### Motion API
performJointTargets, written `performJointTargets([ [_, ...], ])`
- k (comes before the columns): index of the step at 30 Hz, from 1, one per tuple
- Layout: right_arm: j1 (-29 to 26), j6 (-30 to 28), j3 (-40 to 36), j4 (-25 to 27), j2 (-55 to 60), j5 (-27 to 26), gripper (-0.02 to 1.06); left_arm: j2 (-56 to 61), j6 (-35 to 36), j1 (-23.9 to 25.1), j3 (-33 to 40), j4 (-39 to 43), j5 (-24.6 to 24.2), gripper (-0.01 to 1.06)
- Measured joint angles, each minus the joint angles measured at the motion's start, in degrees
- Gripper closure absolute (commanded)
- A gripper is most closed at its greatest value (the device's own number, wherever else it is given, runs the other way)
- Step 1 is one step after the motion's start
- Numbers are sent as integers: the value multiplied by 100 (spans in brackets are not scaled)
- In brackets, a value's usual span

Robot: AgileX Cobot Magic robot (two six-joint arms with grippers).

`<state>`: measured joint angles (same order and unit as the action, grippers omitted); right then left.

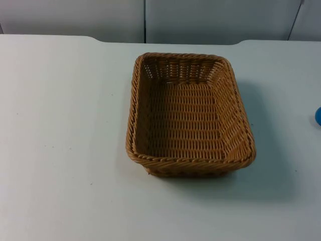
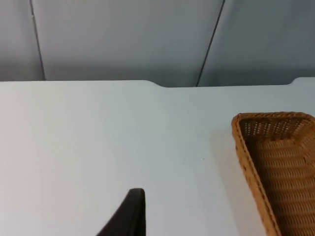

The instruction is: Pick up the basket with the left hand and place the ball into the basket with the right hand.

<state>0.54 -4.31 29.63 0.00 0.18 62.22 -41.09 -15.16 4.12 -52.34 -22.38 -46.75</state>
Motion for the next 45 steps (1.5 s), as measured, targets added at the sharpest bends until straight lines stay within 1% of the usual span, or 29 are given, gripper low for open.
performJointTargets([
  [3,0,0,0,0,0,0,0,-357,-242,0,-210,-277,12,0],
  [5,0,22,0,0,0,0,0,-843,-523,0,-441,-577,33,0],
  [6,0,22,0,0,0,0,0,-843,-523,0,-441,-577,33,0],
  [11,0,22,0,0,0,0,0,-1738,-1202,0,-780,-1330,104,0],
  [12,0,22,0,0,0,0,0,-1738,-1202,0,-780,-1330,104,0],
  [16,0,22,0,0,0,0,0,-2522,-1748,0,-849,-2004,200,0],
  [17,0,22,0,0,0,0,0,-2522,-1748,0,-849,-2004,200,0],
  [21,0,22,0,0,0,0,0,-3239,-2325,0,-849,-2603,388,0],
  [22,0,22,0,0,0,0,0,-3239,-2325,0,-849,-2603,388,0],
  [23,0,22,0,0,0,0,0,-3506,-2612,0,-849,-2870,430,0],
  [24,0,22,0,0,0,0,0,-3565,-2678,0,-849,-2980,445,0],
  [27,0,22,0,0,0,0,0,-4120,-3332,0,-849,-3659,454,0],
  [28,0,22,0,0,0,0,0,-4120,-3332,0,-849,-3659,454,0],
  [31,0,32,0,0,0,0,0,-4563,-3754,-75,-849,-4012,556,0],
  [33,0,60,0,0,0,0,0,-4833,-3960,-242,-918,-4123,611,0],
  [36,0,83,0,-35,0,0,0,-5074,-4040,-380,-1014,-4170,626,0],
  [39,0,96,0,-35,0,0,0,-5655,-4097,-687,-1412,-4221,626,0],
  [40,0,96,0,-35,0,0,0,-5655,-4097,-687,-1412,-4221,626,0],
  [44,0,107,0,-35,0,0,0,-6277,-4122,-912,-1884,-4243,640,0],
  [45,0,107,0,-35,0,0,0,-6277,-4122,-912,-1884,-4243,640,0],
])
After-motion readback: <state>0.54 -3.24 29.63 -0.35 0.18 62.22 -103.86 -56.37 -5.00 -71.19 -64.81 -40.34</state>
